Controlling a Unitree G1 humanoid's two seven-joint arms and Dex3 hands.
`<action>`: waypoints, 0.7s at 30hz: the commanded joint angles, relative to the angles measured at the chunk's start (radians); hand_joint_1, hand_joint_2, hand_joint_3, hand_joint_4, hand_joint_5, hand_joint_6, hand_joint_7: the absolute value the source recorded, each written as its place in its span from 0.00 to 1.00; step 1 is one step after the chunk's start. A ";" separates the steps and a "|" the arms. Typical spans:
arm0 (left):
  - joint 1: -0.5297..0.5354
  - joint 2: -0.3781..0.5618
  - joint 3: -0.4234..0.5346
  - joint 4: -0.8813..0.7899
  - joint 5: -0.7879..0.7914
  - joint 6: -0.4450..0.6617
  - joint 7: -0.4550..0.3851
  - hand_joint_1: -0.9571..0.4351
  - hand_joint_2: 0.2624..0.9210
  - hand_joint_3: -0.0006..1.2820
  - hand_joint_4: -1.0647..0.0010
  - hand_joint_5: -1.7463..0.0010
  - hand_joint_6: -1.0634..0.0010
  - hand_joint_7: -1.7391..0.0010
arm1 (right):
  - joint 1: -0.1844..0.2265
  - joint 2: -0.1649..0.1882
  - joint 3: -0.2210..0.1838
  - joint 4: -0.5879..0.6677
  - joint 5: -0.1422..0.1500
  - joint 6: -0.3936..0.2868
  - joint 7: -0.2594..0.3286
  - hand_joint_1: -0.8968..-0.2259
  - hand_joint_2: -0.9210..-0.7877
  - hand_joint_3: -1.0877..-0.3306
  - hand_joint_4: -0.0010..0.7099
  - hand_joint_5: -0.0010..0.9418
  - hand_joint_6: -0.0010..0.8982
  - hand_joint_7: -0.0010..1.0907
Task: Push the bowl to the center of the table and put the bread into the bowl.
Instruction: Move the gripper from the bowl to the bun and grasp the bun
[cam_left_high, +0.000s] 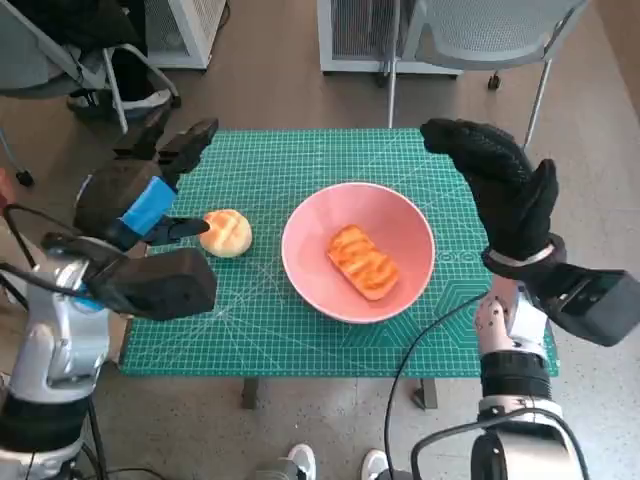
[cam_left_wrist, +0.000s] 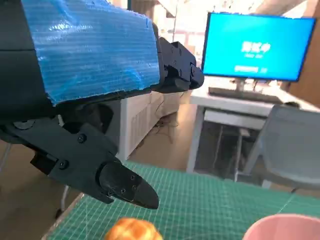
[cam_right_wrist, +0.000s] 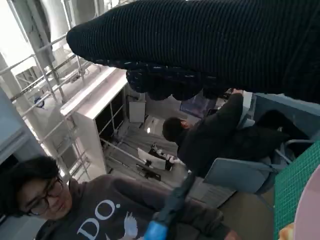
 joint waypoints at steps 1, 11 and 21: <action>-0.037 -0.018 -0.033 0.082 0.016 -0.022 0.042 0.30 0.83 0.01 0.93 1.00 0.74 1.00 | 0.006 -0.007 -0.004 0.015 0.001 0.013 0.016 0.43 0.00 0.48 0.20 0.00 0.00 0.47; -0.125 -0.059 -0.117 0.356 0.064 -0.045 0.148 0.27 0.85 0.00 0.95 1.00 0.75 1.00 | 0.002 -0.020 -0.013 0.025 0.009 0.018 0.033 0.42 0.00 0.48 0.21 0.00 0.00 0.47; -0.175 -0.081 -0.155 0.477 0.049 -0.045 0.167 0.27 0.85 0.00 0.96 1.00 0.77 1.00 | 0.003 -0.021 -0.018 0.020 0.005 0.015 0.033 0.42 0.00 0.48 0.21 0.00 0.00 0.47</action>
